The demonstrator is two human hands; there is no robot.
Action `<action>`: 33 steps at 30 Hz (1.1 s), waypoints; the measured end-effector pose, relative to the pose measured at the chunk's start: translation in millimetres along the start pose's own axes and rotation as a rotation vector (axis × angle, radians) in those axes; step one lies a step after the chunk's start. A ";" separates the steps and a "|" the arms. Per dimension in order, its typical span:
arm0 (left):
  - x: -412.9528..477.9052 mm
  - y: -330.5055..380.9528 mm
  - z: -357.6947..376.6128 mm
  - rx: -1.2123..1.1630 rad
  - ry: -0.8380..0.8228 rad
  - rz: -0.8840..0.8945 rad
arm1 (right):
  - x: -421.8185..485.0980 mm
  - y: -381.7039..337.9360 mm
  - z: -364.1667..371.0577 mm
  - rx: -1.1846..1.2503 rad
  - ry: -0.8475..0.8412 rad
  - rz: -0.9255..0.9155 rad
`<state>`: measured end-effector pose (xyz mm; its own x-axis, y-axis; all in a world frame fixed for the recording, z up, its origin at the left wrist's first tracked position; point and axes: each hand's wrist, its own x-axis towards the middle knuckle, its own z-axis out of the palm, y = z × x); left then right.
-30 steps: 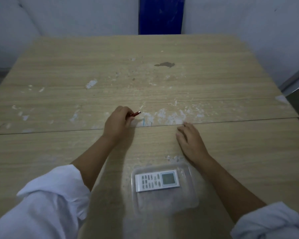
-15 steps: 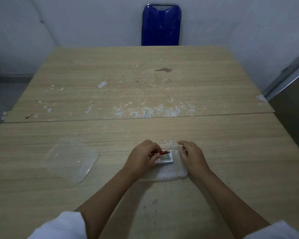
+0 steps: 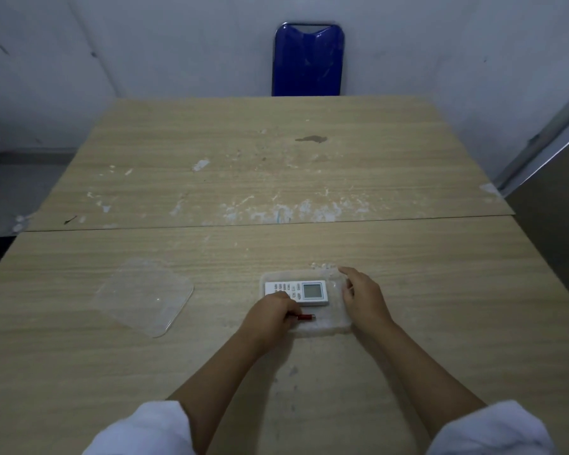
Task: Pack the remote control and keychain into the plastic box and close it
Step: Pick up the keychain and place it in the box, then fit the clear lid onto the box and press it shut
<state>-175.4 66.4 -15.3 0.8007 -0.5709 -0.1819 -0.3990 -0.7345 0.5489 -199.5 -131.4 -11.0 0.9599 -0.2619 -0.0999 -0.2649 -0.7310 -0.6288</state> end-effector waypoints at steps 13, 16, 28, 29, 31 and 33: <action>-36.5 -25.3 -37.7 -0.124 0.355 0.104 | -6.9 -58.4 5.8 -0.187 0.106 -0.053; -53.8 -53.2 -58.3 -0.164 0.479 0.037 | -9.9 -98.5 26.0 -0.178 0.080 -0.135; -128.9 -207.4 -104.8 -0.140 0.602 -0.295 | -10.9 -192.7 156.9 -0.110 -0.256 -0.153; -133.6 -217.5 -106.2 -0.105 0.598 -0.323 | -9.8 -195.3 165.1 -0.111 -0.248 -0.146; -140.4 -231.7 -105.9 -0.039 0.577 -0.371 | -6.8 -198.7 177.1 -0.117 -0.229 -0.123; -145.6 -239.6 -105.6 -0.036 0.543 -0.421 | -2.6 -201.6 186.6 -0.111 -0.210 -0.101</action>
<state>-149.2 364.2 -34.3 0.9985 0.0327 0.0441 0.0031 -0.8353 0.5498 -131.5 134.2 -27.8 0.9769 -0.0556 -0.2065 -0.1639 -0.8146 -0.5564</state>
